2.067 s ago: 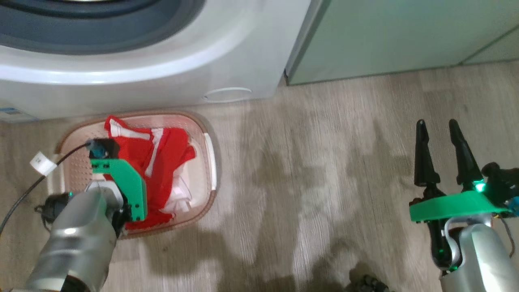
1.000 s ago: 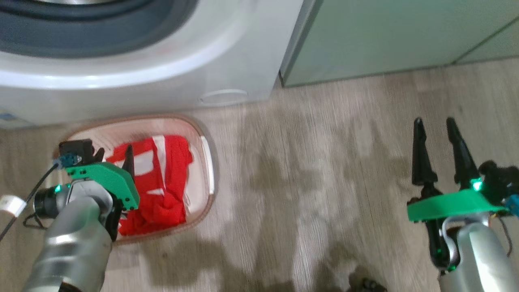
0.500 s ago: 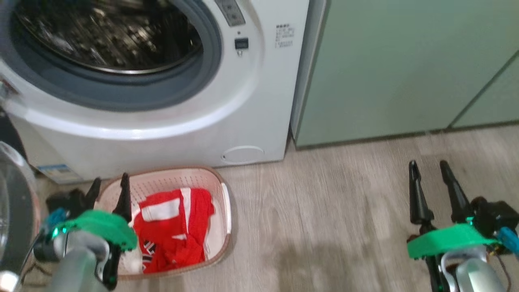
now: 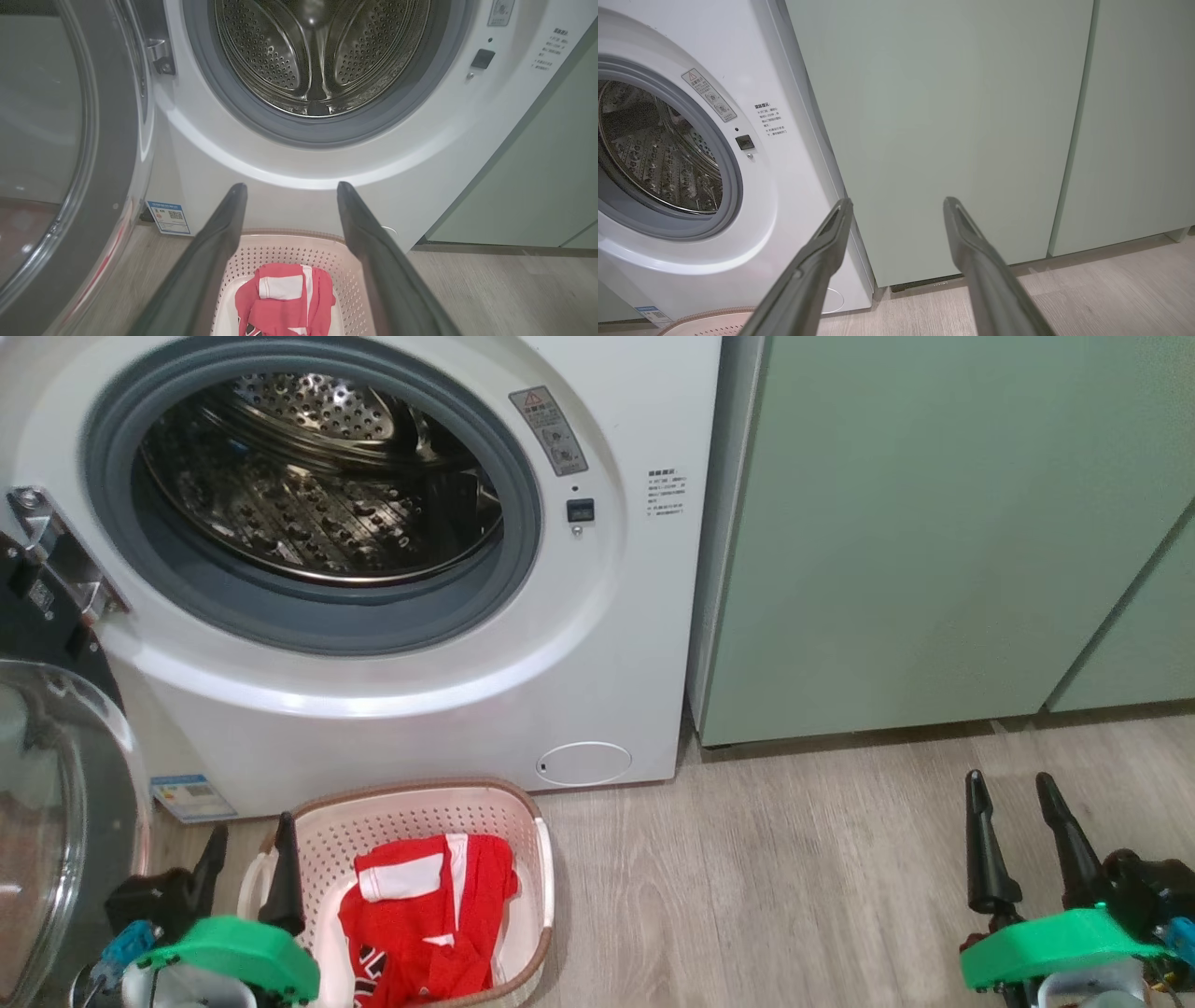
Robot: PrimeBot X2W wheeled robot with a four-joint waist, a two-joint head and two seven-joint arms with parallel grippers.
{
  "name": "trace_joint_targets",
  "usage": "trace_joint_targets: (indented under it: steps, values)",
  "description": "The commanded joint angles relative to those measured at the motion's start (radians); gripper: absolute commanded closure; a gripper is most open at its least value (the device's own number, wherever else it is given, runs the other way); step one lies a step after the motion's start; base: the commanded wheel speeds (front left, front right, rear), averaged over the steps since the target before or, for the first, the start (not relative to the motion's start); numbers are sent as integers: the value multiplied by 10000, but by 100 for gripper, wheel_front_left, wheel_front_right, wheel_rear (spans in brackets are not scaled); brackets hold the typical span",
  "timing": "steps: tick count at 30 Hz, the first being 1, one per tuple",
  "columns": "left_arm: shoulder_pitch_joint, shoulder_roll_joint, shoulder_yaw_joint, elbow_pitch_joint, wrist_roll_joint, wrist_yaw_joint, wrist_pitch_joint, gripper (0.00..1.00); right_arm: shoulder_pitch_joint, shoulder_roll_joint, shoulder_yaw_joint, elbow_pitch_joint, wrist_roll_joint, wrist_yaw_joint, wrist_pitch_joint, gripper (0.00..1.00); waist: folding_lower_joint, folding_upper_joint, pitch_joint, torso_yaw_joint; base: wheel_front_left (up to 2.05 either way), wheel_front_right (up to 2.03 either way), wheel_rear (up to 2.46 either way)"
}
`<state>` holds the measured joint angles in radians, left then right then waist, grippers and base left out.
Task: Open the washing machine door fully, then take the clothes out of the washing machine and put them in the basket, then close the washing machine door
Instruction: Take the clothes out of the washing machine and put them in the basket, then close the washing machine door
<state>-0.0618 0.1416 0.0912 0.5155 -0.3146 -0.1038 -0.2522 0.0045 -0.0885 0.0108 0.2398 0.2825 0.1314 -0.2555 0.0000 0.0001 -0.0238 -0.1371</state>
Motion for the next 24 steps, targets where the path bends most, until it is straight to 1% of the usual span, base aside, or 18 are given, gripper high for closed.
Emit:
trace_joint_targets:
  steps: [1, 15, 24]
  values:
    - [-298, 66, 454, -442, 148, 7, -94, 0, -169, -87, 148, -326, -9, -7, -63, 0, 0, -1, -86, 60, 0, 0, 0]
    - [-163, -205, 525, -625, 555, -132, -95, 0, -58, -93, 71, -347, 4, -7, -63, 0, 0, -1, -241, 65, 0, 0, 0]
    - [-120, -293, 695, -617, 558, -184, -95, 0, -33, -62, 72, -345, 7, -7, -63, 0, 0, -1, -253, 58, 0, 0, 0]
